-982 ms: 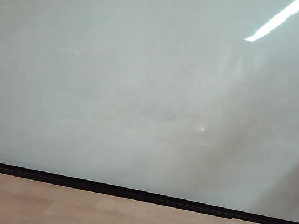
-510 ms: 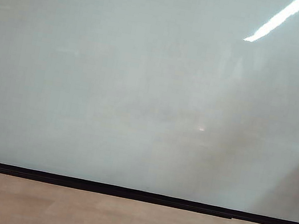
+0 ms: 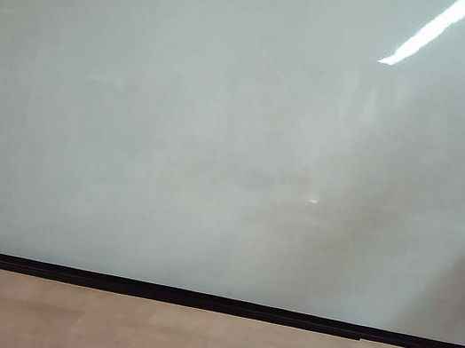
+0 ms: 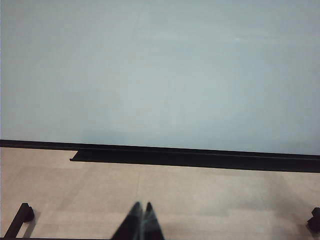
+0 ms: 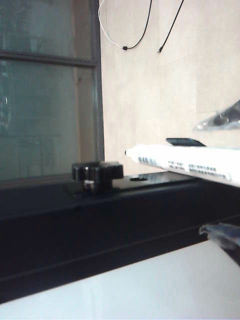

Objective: Pick up the pen on the shelf to the right of the whiteboard and write the letter A.

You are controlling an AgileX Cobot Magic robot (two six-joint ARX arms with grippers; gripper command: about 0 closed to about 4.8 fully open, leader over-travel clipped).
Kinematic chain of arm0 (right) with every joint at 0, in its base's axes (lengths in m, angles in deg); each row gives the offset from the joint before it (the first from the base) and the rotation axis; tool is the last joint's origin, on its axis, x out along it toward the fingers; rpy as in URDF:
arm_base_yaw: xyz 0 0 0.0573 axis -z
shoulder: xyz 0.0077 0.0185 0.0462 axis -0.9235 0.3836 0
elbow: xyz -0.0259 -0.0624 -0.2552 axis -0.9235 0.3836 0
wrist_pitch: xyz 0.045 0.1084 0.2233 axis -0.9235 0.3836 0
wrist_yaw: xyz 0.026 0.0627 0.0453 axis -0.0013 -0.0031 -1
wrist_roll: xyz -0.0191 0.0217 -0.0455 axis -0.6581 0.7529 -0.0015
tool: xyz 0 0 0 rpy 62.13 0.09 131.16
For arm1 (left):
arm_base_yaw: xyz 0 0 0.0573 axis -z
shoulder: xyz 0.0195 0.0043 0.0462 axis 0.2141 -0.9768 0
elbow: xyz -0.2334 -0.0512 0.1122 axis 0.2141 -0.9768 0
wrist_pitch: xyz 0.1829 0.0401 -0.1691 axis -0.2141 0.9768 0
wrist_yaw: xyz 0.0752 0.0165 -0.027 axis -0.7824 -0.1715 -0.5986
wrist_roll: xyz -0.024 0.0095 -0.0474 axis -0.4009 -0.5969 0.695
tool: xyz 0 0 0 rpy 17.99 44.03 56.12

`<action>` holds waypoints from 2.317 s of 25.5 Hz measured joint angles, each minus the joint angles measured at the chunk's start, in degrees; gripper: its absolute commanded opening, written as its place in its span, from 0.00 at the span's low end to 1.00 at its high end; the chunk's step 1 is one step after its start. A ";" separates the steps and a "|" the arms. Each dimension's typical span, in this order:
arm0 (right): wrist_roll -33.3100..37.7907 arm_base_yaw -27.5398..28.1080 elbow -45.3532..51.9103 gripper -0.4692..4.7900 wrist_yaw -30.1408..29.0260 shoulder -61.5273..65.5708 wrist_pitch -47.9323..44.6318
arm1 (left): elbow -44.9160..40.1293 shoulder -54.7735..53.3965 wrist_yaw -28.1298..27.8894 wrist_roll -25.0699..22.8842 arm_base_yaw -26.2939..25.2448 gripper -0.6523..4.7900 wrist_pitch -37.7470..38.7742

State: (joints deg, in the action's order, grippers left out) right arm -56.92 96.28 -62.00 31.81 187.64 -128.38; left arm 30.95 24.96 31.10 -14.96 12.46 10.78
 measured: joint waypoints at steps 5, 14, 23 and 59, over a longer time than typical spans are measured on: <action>0.74 0.81 0.24 0.54 0.04 -0.02 -0.04 | 0.00 0.00 0.02 0.00 0.00 0.11 0.00; 0.92 0.44 0.24 0.48 -0.02 -0.09 -0.22 | 0.00 0.00 0.00 0.02 0.00 0.11 0.00; 0.92 0.42 0.22 0.48 -0.02 -0.13 -0.24 | 0.00 0.02 0.00 0.02 0.00 0.11 0.00; 1.38 0.39 -0.11 0.08 1.11 -2.56 -0.44 | 0.00 0.04 0.00 0.00 0.00 0.11 0.00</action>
State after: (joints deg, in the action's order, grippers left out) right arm -55.54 96.68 -62.11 32.93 185.08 -128.82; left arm 30.95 25.01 31.10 -14.96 12.46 10.78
